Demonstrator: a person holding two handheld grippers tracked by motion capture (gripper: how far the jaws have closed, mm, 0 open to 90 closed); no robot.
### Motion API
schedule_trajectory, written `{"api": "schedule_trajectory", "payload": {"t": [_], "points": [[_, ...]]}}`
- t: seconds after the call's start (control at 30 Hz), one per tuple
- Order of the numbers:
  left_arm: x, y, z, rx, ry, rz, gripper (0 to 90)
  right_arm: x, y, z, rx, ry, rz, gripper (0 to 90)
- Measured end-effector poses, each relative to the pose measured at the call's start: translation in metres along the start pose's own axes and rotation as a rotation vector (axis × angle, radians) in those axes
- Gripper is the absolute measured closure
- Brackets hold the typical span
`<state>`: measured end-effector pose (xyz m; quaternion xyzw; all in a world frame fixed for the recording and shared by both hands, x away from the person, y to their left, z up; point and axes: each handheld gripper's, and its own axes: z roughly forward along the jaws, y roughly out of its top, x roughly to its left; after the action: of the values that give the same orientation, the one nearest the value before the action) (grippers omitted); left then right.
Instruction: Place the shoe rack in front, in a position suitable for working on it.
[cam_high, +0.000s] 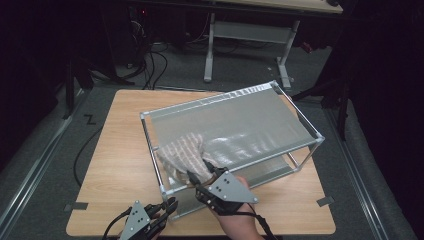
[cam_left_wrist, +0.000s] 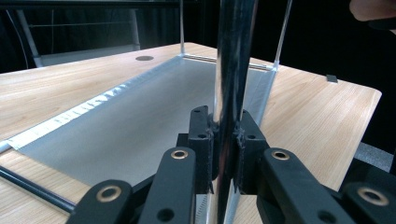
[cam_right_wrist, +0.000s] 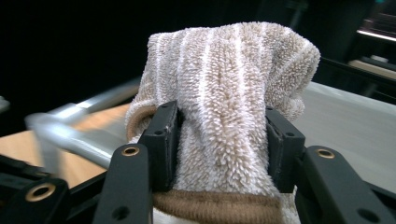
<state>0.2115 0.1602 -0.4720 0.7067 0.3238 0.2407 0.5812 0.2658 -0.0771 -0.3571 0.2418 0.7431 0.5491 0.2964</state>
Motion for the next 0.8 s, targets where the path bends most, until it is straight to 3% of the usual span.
{"api": "schedule_trajectory", "payload": {"t": [0.27,0.5,0.8], "points": [[0.000,0.000,0.000,0.001,0.001,0.002,80.0,-0.055,-0.016,-0.015,0.028,-0.140,0.037,54.1],[0.000,0.000,0.000,-0.001,0.002,-0.003,80.0,-0.111,-0.030,-0.032,0.065,-0.292,0.066,54.2],[-0.001,0.000,0.000,0.000,0.004,-0.005,80.0,-0.162,-0.043,-0.051,0.099,-0.433,0.073,53.9]]}}
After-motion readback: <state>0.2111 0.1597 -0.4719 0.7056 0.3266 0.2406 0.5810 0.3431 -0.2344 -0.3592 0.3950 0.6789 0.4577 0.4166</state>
